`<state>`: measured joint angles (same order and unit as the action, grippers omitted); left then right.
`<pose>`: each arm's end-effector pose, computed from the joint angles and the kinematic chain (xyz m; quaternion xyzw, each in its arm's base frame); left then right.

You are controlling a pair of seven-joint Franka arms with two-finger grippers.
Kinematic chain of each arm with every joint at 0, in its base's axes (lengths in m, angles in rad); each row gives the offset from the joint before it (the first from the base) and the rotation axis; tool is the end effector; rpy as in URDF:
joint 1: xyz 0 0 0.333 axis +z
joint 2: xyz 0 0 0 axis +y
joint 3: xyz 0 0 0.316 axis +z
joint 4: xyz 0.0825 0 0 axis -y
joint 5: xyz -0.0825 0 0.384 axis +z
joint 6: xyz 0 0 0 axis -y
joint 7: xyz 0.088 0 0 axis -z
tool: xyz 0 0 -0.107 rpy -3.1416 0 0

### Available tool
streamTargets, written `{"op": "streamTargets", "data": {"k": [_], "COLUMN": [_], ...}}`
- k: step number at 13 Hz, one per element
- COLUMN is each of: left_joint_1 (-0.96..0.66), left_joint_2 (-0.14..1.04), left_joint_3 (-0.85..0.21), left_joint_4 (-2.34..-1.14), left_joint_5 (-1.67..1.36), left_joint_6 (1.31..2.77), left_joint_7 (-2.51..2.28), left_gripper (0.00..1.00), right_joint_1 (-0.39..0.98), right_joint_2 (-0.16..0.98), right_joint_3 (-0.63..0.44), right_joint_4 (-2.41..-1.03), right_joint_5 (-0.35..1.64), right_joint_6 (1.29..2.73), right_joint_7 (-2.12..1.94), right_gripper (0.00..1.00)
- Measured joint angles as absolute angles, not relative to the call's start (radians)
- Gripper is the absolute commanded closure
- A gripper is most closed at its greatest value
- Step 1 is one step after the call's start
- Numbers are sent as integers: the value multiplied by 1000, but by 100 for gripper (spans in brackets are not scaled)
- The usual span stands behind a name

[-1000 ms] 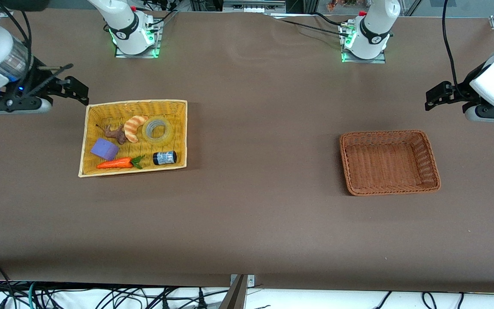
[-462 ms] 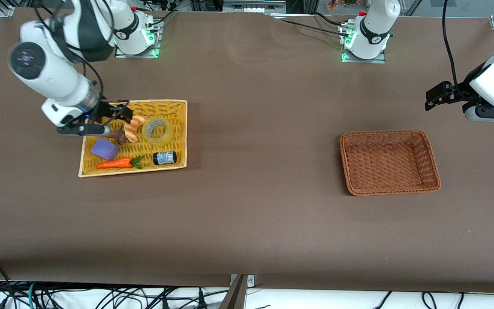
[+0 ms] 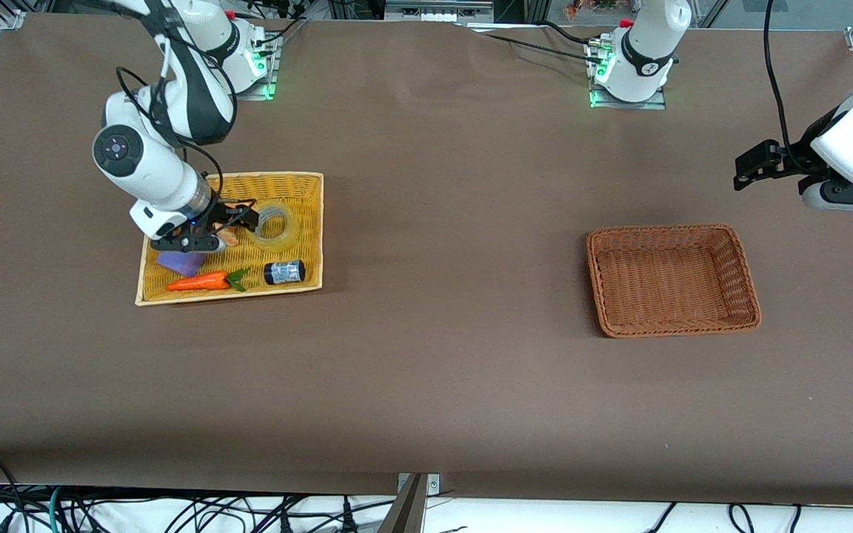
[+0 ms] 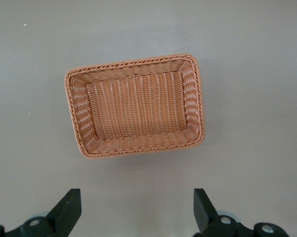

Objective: Transfer tape with both arms
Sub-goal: 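Reach the right gripper down to the yellow tape roll and grasp it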

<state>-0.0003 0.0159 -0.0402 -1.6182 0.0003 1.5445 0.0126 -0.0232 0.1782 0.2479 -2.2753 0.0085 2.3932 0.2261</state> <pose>0.5536 -0.0222 0.5913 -0.9986 0.0265 0.0448 0.0005 0.5131 0.1179 0.2759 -0.9993 0.0052 0.0323 0.0178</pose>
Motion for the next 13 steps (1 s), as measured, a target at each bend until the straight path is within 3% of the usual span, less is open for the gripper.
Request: {"op": "streamTargets", "data": {"k": [4,10,12,13], "left_joint_1": [0,2,2,2], "left_joint_2": [16,16,16,16], "left_joint_3": [-40,-39,-39,-39], "left_joint_4": [-1618,-1618,-1618,-1618], "left_joint_5": [0,0,0,0], "left_joint_6": [1537,1531,1531,1531], "left_joint_7": [13,13,13,13], "left_gripper": [0,0,0,0], "right_joint_1": [-23,-23,-23,-22], "right_joint_2": [262,233,218,216], "right_joint_3": [248,248,249,249], "right_joint_4": [-2329,-2401,-2425,-2435], "right_joint_5": [8,8,8,8], "right_joint_6": [2544,2562,2576,2587], "right_joint_7": [226,226,226,226], "right_gripper": [0,1,15,27]}}
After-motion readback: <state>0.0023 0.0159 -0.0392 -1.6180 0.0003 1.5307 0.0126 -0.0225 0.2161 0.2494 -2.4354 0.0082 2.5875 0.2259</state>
